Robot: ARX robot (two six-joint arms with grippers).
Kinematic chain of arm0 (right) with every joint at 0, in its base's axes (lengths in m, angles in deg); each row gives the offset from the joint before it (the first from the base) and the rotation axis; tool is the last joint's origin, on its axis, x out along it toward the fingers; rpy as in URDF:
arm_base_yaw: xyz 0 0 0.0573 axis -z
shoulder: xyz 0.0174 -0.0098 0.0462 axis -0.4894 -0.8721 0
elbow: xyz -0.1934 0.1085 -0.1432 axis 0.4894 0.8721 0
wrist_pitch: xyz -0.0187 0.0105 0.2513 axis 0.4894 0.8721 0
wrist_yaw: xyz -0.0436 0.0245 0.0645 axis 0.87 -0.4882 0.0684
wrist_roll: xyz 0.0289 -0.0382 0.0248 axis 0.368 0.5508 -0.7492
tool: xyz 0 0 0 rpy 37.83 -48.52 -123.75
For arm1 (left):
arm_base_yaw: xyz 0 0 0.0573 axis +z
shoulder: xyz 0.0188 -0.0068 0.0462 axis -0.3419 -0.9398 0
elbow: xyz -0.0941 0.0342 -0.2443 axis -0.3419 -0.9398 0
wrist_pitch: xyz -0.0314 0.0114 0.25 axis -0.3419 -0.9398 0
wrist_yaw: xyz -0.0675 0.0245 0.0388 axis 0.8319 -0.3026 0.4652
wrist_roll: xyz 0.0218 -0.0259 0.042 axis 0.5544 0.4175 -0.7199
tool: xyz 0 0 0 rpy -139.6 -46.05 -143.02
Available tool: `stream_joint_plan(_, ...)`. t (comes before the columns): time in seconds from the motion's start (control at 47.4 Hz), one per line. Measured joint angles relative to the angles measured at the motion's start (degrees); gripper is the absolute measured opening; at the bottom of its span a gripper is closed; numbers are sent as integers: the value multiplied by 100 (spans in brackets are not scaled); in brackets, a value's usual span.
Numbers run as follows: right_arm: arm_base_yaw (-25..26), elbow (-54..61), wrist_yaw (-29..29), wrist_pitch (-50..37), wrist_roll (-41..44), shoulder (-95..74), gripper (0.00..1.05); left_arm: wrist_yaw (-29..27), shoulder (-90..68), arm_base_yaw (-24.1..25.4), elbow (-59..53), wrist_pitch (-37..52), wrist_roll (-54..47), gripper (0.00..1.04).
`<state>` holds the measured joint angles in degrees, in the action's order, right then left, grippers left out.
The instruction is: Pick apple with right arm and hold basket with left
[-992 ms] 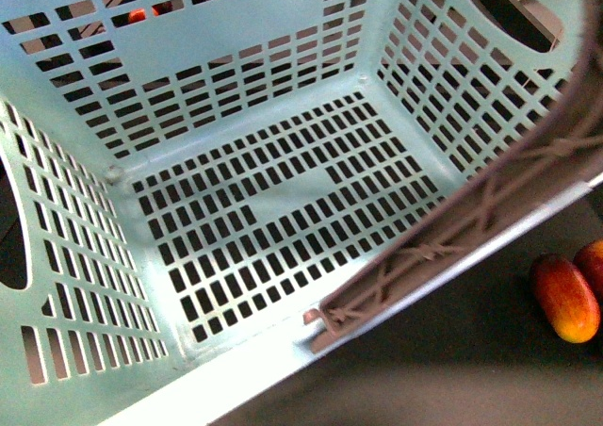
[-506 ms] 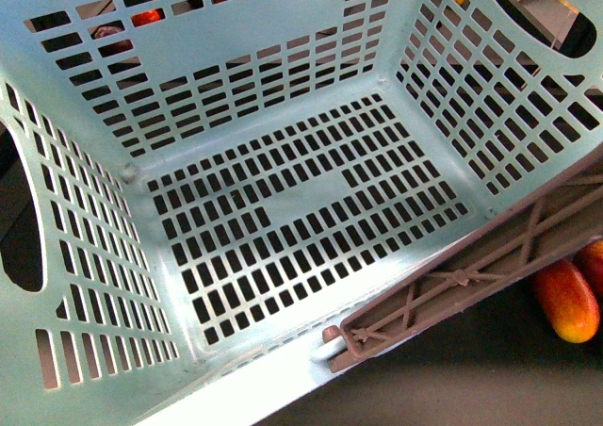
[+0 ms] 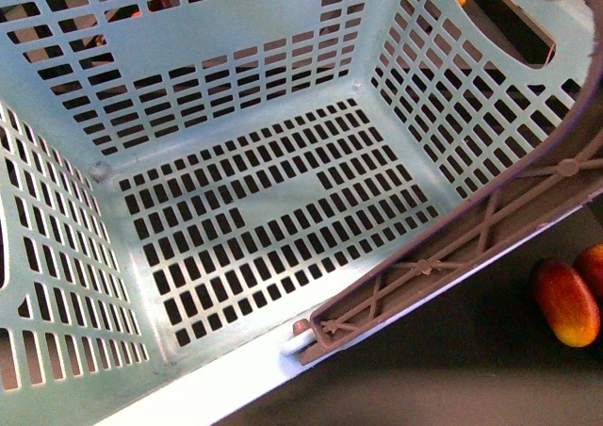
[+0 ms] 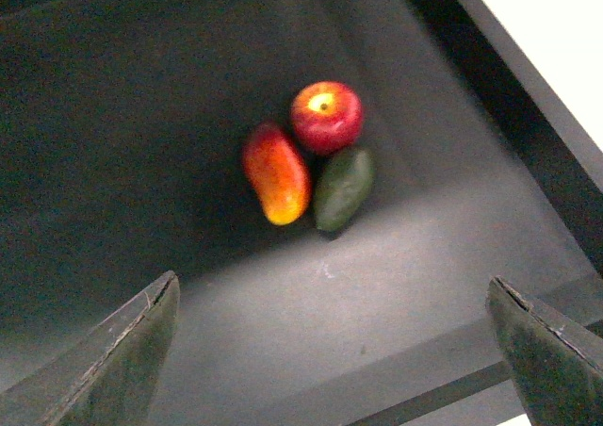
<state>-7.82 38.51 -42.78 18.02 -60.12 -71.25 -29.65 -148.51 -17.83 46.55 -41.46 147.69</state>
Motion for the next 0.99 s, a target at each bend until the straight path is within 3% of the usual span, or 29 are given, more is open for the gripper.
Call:
stream_joint_plan(0.106,507,-310,-136,-1268,144,-1720,96,17,2,0,0,0,4,7)
stream_joint_plan(0.253,549,-1093,72,-2280,181,-4041,96,11,2,0,0,0,0,7)
stream_joint_plan(0.549,516,-2990,256,-2129,-214,-7309,96,9,2,0,0,0,0,7)
stream_joint_plan(0.992,149,-4752,295,-1598,-533,-9064,96,9,2,0,0,0,0,7)
